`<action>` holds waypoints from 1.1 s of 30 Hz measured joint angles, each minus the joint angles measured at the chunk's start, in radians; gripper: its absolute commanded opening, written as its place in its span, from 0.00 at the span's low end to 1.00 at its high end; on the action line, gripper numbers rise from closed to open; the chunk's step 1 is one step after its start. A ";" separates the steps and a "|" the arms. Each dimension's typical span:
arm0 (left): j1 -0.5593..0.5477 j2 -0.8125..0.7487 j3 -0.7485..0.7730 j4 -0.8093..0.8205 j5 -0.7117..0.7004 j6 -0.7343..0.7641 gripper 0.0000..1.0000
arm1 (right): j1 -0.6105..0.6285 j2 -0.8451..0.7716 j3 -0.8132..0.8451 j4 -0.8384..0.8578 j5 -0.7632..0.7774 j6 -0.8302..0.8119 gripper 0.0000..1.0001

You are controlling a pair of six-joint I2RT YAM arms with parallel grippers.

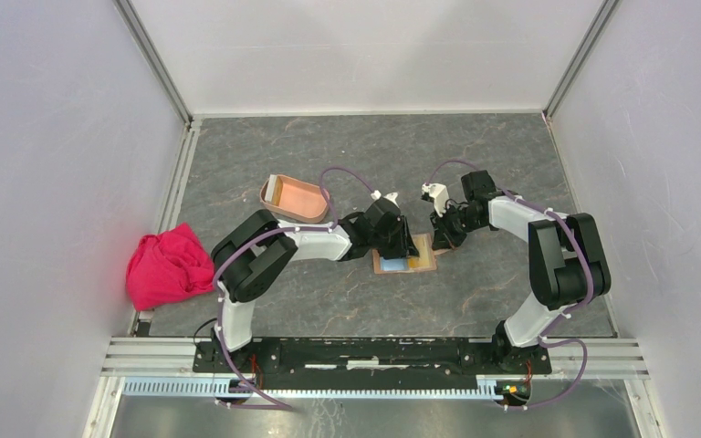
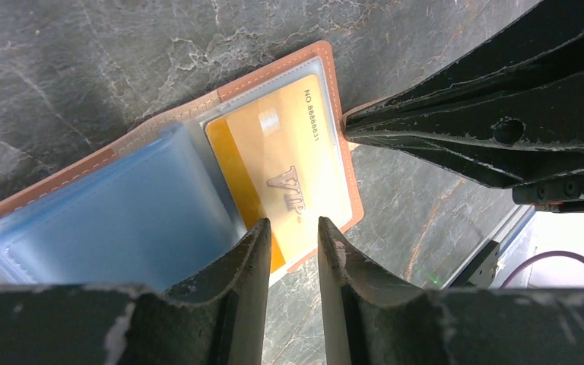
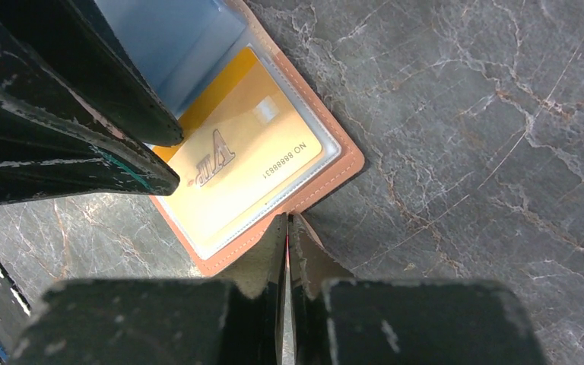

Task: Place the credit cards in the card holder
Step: Insert the credit card into the card holder.

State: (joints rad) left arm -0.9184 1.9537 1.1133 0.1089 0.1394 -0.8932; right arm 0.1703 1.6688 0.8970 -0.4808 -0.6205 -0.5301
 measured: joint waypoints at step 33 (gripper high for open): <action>0.001 0.004 -0.002 -0.001 -0.022 0.001 0.38 | -0.001 0.000 0.000 0.000 -0.016 -0.013 0.08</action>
State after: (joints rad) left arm -0.9176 1.9579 1.1118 0.1081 0.1173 -0.8925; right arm 0.1692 1.6684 0.8970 -0.4812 -0.6365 -0.5430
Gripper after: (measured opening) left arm 0.383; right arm 0.079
